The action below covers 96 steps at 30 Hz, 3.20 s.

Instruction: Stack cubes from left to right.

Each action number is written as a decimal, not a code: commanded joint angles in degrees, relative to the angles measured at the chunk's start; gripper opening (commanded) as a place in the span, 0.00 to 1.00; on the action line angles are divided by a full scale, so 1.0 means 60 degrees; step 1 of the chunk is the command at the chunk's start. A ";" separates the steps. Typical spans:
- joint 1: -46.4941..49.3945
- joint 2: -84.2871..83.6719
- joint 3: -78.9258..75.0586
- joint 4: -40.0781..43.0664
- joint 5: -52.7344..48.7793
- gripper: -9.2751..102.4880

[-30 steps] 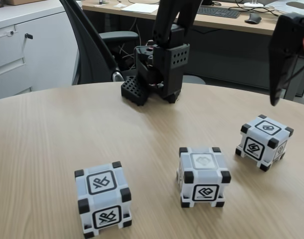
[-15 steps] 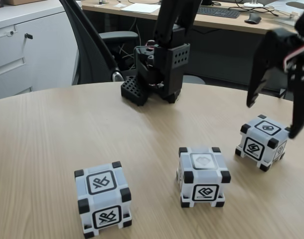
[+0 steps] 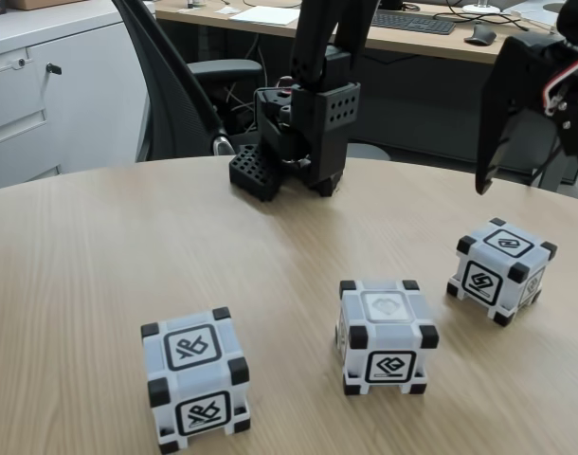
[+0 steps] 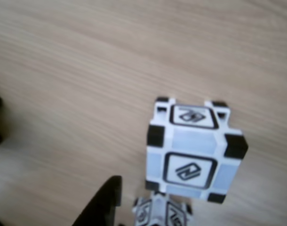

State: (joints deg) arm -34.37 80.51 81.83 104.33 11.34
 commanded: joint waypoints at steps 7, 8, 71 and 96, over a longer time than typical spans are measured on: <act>0.0820 0.0410 -0.0029 0.0059 -0.0352 0.46; 0.0820 0.0410 -0.0029 0.0073 -0.0308 0.46; 0.0703 -0.1670 0.0864 -0.2227 -0.1143 0.19; 0.0806 0.2432 0.0967 -0.2065 0.0205 0.08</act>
State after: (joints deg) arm -29.97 89.30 88.42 91.41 11.16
